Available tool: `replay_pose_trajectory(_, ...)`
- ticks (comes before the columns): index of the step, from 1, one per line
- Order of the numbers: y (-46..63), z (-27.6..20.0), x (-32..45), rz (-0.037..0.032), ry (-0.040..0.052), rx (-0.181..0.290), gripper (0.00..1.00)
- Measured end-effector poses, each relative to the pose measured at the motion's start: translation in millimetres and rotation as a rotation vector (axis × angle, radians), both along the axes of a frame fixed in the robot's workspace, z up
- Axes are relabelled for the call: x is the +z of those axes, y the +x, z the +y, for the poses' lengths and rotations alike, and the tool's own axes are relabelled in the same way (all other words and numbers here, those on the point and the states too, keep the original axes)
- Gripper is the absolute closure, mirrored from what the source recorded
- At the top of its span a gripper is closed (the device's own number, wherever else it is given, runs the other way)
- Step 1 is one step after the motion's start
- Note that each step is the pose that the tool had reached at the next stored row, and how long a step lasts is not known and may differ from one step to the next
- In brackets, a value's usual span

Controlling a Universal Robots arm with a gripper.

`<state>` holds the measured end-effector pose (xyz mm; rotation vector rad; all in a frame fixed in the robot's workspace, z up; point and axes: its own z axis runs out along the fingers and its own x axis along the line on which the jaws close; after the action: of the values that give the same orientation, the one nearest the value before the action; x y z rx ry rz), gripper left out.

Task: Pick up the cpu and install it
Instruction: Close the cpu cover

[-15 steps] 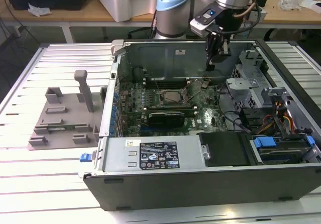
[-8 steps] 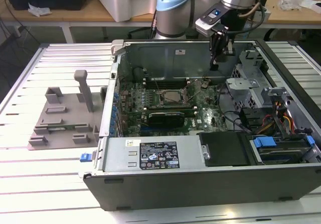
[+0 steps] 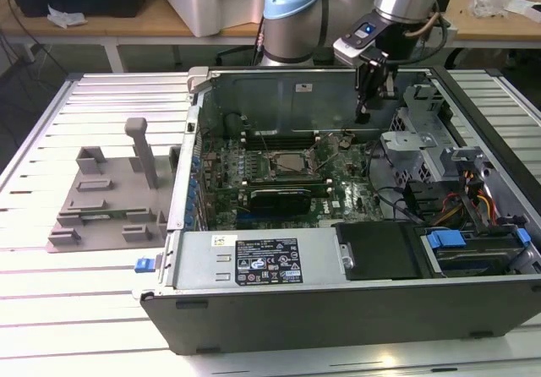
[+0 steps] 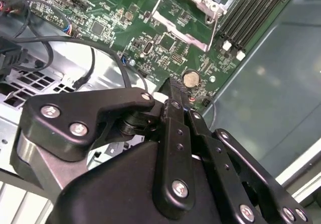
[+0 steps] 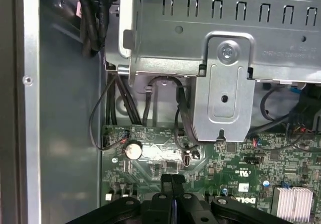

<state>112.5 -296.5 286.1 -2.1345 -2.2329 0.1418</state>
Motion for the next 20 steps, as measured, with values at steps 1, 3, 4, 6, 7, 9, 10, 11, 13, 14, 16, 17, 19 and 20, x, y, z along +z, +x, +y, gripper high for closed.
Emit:
replay_pose_trajectory(1,0.5,0.1,-1.2,0.0006,0.0,0.0,0.89)
replay_pose_trajectory(3,0.6,0.2,-7.3,0.0024,0.0002,0.0,0.89)
replay_pose_trajectory(4,0.6,0.2,-9.2,0.0028,0.0,0.0,0.89)
replay_pose_trajectory(6,0.6,0.2,-13.9,0.0034,0.0001,0.0,0.89)
replay_pose_trajectory(7,0.4,0.2,-14.6,0.0034,0.0,0.0,0.89)
replay_pose_trajectory(9,0.2,0.2,-16.0,0.0034,0.0,0.0,0.89)
replay_pose_trajectory(10,0.2,0.2,-16.8,0.0035,0.0001,0.0,0.89)
replay_pose_trajectory(11,0.2,0.2,-17.3,0.0034,0.0001,0.0,0.89)
replay_pose_trajectory(13,0.1,0.2,-18.8,0.0034,0.0,0.0,0.89)
replay_pose_trajectory(14,0.1,0.2,-19.2,0.0034,0.0001,0.0,0.89)
replay_pose_trajectory(16,0.1,0.2,-20.7,0.0034,0.0001,0.0,0.89)
replay_pose_trajectory(17,0.1,0.2,-21.2,0.0034,0.0001,0.0,0.89)
replay_pose_trajectory(19,0.1,0.2,-22.3,0.0034,0.0001,0.0,0.89)
replay_pose_trajectory(20,0.1,0.2,-22.8,0.0034,0.0001,0.0,0.89)
